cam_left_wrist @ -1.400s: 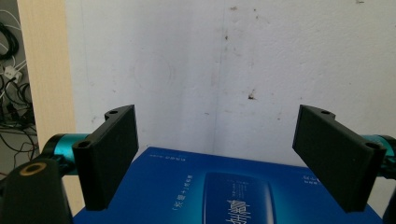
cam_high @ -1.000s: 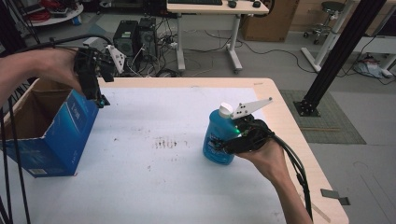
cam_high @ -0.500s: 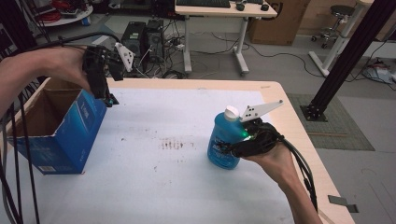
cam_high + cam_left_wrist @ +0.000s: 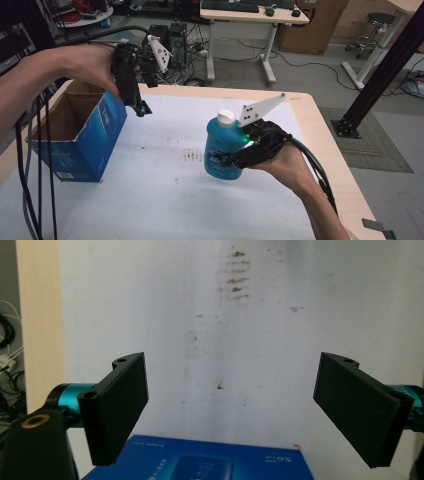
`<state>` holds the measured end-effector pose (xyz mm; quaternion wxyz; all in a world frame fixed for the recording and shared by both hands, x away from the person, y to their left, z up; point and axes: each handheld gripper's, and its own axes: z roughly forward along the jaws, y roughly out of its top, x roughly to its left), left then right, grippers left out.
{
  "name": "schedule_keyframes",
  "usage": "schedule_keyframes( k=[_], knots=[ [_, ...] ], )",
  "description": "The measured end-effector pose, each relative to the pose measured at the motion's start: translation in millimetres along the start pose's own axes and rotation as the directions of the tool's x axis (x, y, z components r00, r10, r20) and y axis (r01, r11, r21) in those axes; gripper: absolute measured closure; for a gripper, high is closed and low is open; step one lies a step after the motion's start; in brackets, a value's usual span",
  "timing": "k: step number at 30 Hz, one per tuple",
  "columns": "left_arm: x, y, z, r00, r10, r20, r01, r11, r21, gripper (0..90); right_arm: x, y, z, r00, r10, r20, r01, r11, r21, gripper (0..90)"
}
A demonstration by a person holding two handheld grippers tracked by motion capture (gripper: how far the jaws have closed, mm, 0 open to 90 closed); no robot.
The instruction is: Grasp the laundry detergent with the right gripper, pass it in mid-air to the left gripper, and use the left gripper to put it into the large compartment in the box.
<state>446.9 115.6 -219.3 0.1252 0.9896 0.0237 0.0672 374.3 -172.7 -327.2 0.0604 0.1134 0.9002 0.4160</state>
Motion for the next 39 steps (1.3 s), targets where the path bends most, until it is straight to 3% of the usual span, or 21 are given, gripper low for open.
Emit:
schedule_keyframes(
  k=[3, 4, 8, 16, 21, 34, 39],
  knots=[
    [-8.0, 5.2, -4.5, 0.9998, 0.002, 0.019, -0.002, 1.0, -0.009, 14.3, 2.3, 10.7, 8.9, 0.9995, -0.025, -0.021, 0.026, 1.0, 0.01, 45.0],
    [-11.3, 6.4, -6.1, 0.9997, 0.001, 0.024, -0.001, 0.9999, -0.016, 14.3, 2.8, 21.0, 19.3, 0.9976, -0.038, -0.058, 0.038, 0.999, -0.002, 45.0],
    [-23.2, 8.1, -11.2, 0.9986, 0.001, 0.053, -0.001, 0.9999, -0.013, 14.3, 3.0, 36.4, 39.0, 0.9916, -0.073, -0.107, 0.071, 0.997, -0.015, 44.9],
    [-39.1, 8.6, -13.6, 0.9948, -0.009, 0.101, 0.014, 0.999, -0.041, 14.3, -1.7, 54.6, 64.6, 0.9807, -0.111, -0.161, 0.109, 0.994, -0.021, 44.9],
    [-44.1, 10.7, -10.5, 0.9937, -0.016, 0.111, 0.021, 0.9986, -0.049, 14.2, -4.0, 58.2, 71.1, 0.9774, -0.119, -0.174, 0.118, 0.993, -0.015, 44.8],
    [-55.4, 32.6, 20.0, 0.9965, -0.025, 0.08, 0.031, 0.9968, -0.074, 14.3, -7.5, 55.7, 77.6, 0.9669, -0.149, -0.207, 0.147, 0.989, -0.025, 44.8],
    [-56.9, 38.2, 25.7, 0.9967, -0.032, 0.074, 0.039, 0.9954, -0.088, 14.3, -8.6, 54.5, 79.0, 0.9666, -0.153, -0.206, 0.151, 0.988, -0.025, 44.7]
  ],
)
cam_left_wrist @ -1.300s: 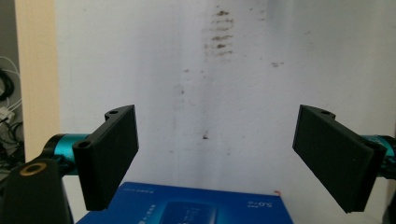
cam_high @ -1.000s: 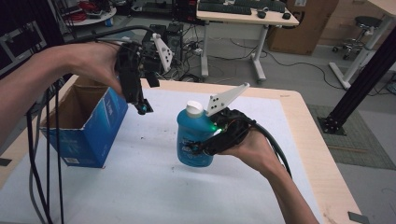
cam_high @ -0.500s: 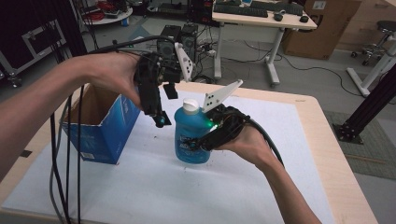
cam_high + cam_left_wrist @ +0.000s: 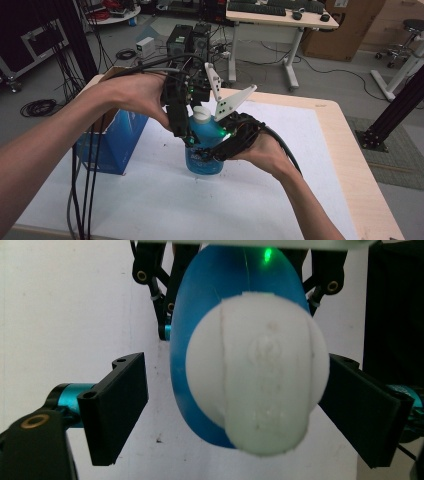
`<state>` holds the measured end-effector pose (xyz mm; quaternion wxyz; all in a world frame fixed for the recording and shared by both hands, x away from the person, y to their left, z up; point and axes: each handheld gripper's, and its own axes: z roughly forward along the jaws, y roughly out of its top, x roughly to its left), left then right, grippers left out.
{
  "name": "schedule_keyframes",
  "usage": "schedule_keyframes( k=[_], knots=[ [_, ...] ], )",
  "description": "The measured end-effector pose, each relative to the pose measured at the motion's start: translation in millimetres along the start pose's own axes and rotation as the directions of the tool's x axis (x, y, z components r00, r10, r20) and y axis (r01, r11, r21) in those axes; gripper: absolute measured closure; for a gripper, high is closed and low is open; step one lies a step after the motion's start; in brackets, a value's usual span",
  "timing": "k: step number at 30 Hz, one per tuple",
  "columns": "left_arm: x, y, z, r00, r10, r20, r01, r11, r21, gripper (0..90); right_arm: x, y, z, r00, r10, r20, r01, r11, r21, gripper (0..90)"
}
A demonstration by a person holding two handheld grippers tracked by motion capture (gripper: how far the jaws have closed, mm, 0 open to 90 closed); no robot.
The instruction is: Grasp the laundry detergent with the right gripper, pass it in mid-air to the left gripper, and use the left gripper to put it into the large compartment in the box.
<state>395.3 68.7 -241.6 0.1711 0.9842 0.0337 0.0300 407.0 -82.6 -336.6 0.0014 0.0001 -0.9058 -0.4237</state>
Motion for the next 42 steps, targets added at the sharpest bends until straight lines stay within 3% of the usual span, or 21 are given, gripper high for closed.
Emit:
schedule_keyframes(
  k=[20, 42],
  knots=[
    [-2.5, 9.5, 8.6, 1.0, 0.0, -0.008, -0.001, 1.0, -0.009, 14.6, -0.6, -4.8, 1.9, 0.9998, 0.017, -0.006, -0.017, 1.0, -0.008, 44.6],
    [-2.2, 11.2, 13.8, 1.0, -0.001, -0.002, 0.001, 1.0, 0.009, 26.3, -0.1, -6.3, 4.9, 0.9998, 0.016, -0.007, -0.016, 1.0, -0.001, 44.6]
  ],
)
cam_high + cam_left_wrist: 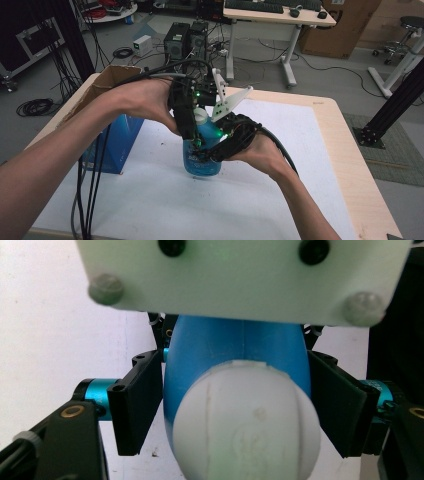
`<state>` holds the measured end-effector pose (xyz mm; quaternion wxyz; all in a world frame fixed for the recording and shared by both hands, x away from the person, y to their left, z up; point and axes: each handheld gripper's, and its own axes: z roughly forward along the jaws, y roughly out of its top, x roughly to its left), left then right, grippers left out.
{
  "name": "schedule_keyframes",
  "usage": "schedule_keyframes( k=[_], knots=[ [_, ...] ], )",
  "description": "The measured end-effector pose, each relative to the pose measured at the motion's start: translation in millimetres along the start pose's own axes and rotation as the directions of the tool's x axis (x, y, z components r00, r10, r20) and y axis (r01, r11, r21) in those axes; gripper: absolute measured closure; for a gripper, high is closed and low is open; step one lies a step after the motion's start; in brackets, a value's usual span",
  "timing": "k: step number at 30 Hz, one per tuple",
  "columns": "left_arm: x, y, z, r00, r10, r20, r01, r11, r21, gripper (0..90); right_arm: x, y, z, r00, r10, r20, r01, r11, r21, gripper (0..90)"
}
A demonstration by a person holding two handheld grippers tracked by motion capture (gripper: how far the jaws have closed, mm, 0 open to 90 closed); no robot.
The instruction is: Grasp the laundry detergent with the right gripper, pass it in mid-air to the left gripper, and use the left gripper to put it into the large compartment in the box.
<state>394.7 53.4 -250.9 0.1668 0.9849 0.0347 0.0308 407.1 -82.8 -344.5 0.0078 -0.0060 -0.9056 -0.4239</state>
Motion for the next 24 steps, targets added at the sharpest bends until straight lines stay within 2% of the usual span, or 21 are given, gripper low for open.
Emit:
schedule_keyframes(
  k=[4, 19, 24],
  knots=[
    [-1.2, 1.4, 1.5, 0.9999, 0.013, 0.006, -0.013, 0.9999, 0.007, 29.7, 0.6, 0.2, 0.0, 1.0, 0.008, -0.004, -0.008, 1.0, 0.003, 44.5],
    [-1.3, 1.4, 1.0, 0.9997, 0.023, -0.004, -0.023, 0.9996, 0.015, 37.5, 1.2, 0.0, 0.9, 0.9999, 0.008, -0.006, -0.008, 1.0, -0.002, 44.6],
    [-2.5, 1.6, 0.3, 0.9996, 0.027, -0.009, -0.027, 0.9995, 0.014, 37.9, 1.6, -0.4, 1.2, 0.9999, 0.007, -0.008, -0.007, 1.0, -0.013, 44.4]
  ],
)
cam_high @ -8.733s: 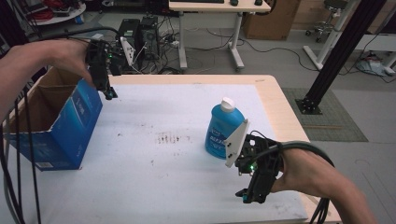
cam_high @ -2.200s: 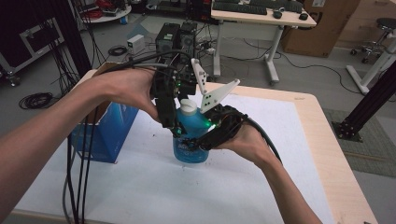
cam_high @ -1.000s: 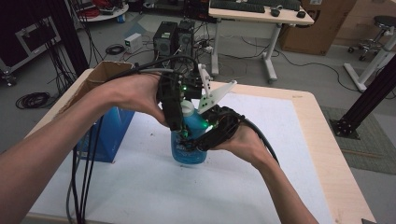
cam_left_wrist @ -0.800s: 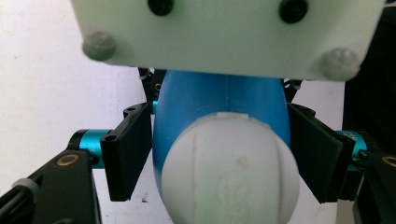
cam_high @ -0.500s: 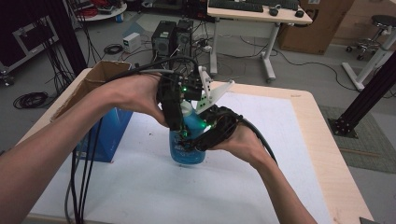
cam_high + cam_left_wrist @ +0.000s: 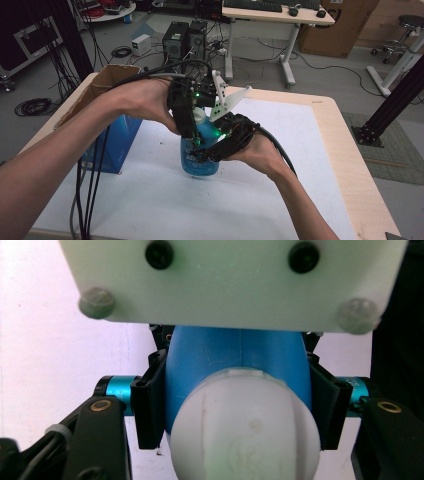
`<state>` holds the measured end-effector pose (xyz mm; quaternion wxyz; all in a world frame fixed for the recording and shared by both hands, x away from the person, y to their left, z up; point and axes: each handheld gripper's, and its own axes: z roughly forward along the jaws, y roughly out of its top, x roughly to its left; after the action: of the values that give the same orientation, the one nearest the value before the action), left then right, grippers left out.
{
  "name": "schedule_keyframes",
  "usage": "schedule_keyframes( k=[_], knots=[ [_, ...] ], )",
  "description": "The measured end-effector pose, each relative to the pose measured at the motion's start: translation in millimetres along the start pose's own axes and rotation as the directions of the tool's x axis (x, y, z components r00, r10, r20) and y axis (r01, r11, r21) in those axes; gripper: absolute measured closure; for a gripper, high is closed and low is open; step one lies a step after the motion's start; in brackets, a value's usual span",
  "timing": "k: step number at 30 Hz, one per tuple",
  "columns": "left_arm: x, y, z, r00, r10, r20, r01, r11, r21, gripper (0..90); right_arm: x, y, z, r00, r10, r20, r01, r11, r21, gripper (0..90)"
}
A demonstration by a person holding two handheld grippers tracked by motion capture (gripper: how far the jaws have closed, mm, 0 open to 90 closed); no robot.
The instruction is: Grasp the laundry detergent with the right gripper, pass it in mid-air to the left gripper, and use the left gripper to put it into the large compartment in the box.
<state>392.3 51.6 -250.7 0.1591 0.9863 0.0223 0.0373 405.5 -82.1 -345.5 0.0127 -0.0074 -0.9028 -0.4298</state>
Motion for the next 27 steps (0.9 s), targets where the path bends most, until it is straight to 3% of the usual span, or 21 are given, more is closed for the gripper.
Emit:
schedule_keyframes(
  k=[14, 27],
  knots=[
    [-0.2, 2.7, -1.6, 1.0, 0.007, 0.004, -0.007, 1.0, -0.006, 38.1, 1.0, -1.7, -1.5, 0.9999, 0.014, 0.001, -0.014, 1.0, -0.015, 42.5],
    [-1.1, -0.4, -5.5, 1.0, 0.003, 0.002, -0.003, 0.9993, -0.037, 38.1, 0.9, -5.9, -8.1, 0.999, 0.041, 0.014, -0.041, 0.999, -0.019, 31.9]
  ],
)
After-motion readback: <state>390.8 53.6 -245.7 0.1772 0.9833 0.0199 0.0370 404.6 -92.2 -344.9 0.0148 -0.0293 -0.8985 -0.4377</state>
